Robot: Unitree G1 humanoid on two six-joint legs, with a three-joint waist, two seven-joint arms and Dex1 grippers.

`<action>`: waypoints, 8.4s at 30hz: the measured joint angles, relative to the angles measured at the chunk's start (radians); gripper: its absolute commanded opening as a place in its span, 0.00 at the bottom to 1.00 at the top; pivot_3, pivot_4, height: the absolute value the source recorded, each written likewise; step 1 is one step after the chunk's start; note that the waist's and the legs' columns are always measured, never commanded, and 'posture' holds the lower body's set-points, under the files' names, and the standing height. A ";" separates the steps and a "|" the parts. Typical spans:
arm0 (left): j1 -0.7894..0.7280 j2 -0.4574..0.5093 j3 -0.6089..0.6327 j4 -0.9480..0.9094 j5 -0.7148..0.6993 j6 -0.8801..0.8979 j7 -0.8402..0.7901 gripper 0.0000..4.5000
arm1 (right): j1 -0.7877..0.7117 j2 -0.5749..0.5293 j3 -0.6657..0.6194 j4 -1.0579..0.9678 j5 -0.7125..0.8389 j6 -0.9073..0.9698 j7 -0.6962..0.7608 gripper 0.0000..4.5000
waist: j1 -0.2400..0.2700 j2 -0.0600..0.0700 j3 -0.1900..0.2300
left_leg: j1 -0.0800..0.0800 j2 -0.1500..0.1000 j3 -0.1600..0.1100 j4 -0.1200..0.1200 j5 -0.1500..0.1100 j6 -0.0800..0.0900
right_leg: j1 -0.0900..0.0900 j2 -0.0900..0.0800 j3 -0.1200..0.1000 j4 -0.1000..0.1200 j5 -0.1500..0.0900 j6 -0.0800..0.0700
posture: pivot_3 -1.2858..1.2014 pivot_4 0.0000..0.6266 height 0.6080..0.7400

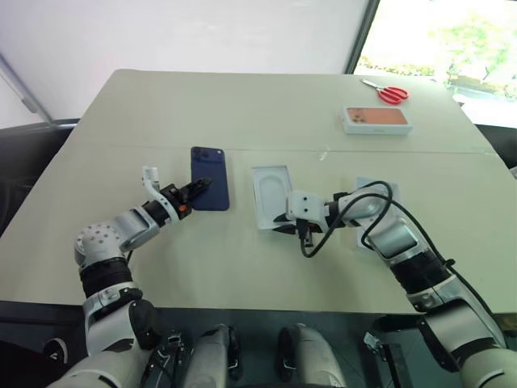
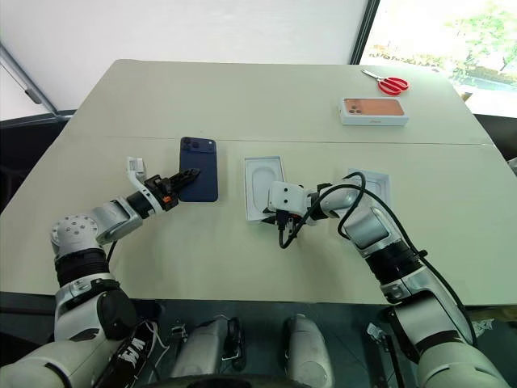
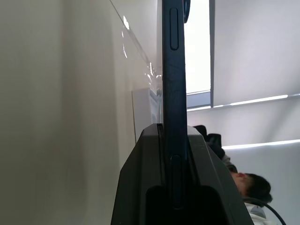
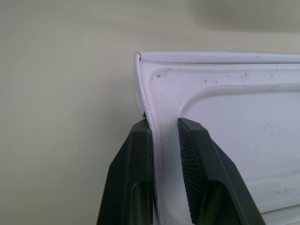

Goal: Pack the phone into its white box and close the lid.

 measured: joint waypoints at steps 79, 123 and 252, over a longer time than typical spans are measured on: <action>-0.099 0.070 -0.231 -0.120 0.043 0.004 0.023 0.87 | -0.070 0.064 -0.158 0.092 0.083 0.135 -0.233 0.87 | 0.003 -0.004 0.003 | -0.002 0.000 0.000 0.000 0.002 0.002 | -0.001 0.000 0.000 0.000 0.000 0.000 | 0.52 0.24 0.99; -0.275 -0.232 -0.725 0.249 0.632 -0.406 -0.271 0.00 | 0.152 -0.168 -0.241 0.047 -0.043 0.057 -0.261 0.01 | 0.060 -0.004 0.002 | -0.002 -0.002 0.000 0.003 -0.001 0.007 | 0.003 -0.003 -0.002 -0.004 0.000 0.000 | 0.52 0.24 0.99; 0.134 0.211 -0.700 -0.373 0.586 -0.968 -0.677 1.00 | -0.226 -0.001 -0.713 -0.086 0.714 1.298 -0.990 0.01 | 0.006 0.003 0.003 | -0.013 0.002 0.000 0.006 0.000 0.008 | -0.009 0.003 -0.002 -0.001 0.001 0.000 | 0.52 0.24 0.99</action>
